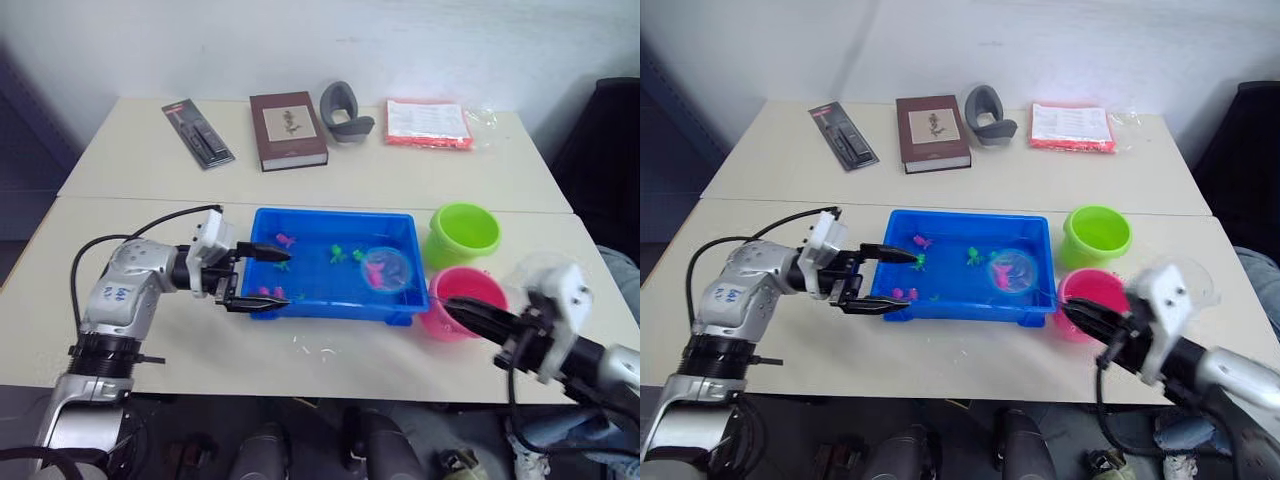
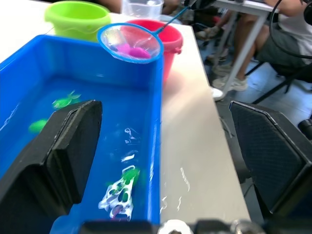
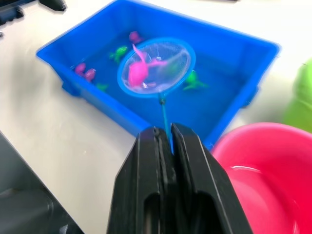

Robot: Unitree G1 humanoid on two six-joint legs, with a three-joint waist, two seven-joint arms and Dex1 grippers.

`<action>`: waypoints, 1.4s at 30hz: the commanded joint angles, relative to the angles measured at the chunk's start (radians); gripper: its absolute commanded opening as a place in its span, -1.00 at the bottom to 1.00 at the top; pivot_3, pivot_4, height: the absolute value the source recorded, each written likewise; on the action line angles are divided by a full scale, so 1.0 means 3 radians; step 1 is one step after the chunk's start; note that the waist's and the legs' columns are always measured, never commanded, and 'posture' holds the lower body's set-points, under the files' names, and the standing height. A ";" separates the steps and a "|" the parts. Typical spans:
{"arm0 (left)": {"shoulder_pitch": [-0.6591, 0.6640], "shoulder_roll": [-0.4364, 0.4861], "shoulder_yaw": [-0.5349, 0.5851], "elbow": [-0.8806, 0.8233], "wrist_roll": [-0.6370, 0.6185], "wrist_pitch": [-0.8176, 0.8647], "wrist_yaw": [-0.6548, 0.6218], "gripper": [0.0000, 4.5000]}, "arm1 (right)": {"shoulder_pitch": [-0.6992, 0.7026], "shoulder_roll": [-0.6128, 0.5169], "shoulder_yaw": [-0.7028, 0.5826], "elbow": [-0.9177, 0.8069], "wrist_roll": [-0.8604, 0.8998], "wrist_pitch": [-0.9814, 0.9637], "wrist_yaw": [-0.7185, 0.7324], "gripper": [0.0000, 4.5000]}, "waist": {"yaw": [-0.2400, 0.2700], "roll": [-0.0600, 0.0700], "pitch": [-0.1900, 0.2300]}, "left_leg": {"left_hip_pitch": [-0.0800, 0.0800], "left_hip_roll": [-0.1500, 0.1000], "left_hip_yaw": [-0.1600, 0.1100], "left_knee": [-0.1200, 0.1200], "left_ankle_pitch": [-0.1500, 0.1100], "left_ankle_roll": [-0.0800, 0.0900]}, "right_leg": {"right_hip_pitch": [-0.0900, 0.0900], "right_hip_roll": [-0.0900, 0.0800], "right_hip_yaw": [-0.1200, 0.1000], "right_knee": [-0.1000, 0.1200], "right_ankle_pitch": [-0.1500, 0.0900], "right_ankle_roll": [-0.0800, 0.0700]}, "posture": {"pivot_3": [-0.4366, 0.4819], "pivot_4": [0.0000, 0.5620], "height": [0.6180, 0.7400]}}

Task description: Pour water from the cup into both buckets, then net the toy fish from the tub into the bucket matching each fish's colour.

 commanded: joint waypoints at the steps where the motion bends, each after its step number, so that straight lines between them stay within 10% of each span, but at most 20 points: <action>1: -0.0118 -0.0095 -0.0080 0.0070 -0.0001 -0.0044 -0.0096 0.99 | 0.0453 0.0170 -0.0481 -0.0286 0.0190 -0.0250 -0.0129 -1.00 | 0.0018 0.0000 -0.0001 | 0.0004 0.0000 0.0001 -0.0002 0.0000 0.0000 | 0.0003 0.0000 0.0003 0.0000 0.0000 0.0000 | -0.05 -0.47 1.00; 16: -0.0252 -0.0382 -0.0229 0.0344 0.0084 -0.0197 -0.0238 0.99 | 0.1674 0.0774 0.0038 0.0202 -0.2093 -0.2990 -0.0291 -1.00 | -0.0008 0.0005 -0.0004 | 0.0020 -0.0002 0.0011 -0.0002 -0.0001 0.0001 | 0.0007 0.0010 0.0048 -0.0001 -0.0002 -0.0004 | -0.05 -0.47 1.00; 27: -0.0229 -0.0504 -0.0201 0.0300 0.0091 -0.0216 -0.0104 0.99 | 0.1675 0.0172 0.0162 0.0997 -0.4726 -0.5254 -0.1235 -1.00 | -0.0011 0.0005 -0.0004 | 0.0021 -0.0003 0.0013 -0.0001 0.0002 -0.0004 | 0.0006 0.0014 0.0058 -0.0001 -0.0004 -0.0006 | -0.05 -0.47 1.00; 42: -0.0193 -0.0508 -0.0158 0.0262 0.0108 -0.0253 0.0048 0.99 | 0.1790 0.0258 0.0074 0.1118 -0.5022 -0.5502 -0.1603 -1.00 | -0.0050 0.0007 -0.0005 | 0.0023 -0.0001 0.0012 -0.0001 0.0003 -0.0005 | 0.0007 0.0016 0.0066 0.0002 -0.0006 -0.0009 | -0.05 -0.47 1.00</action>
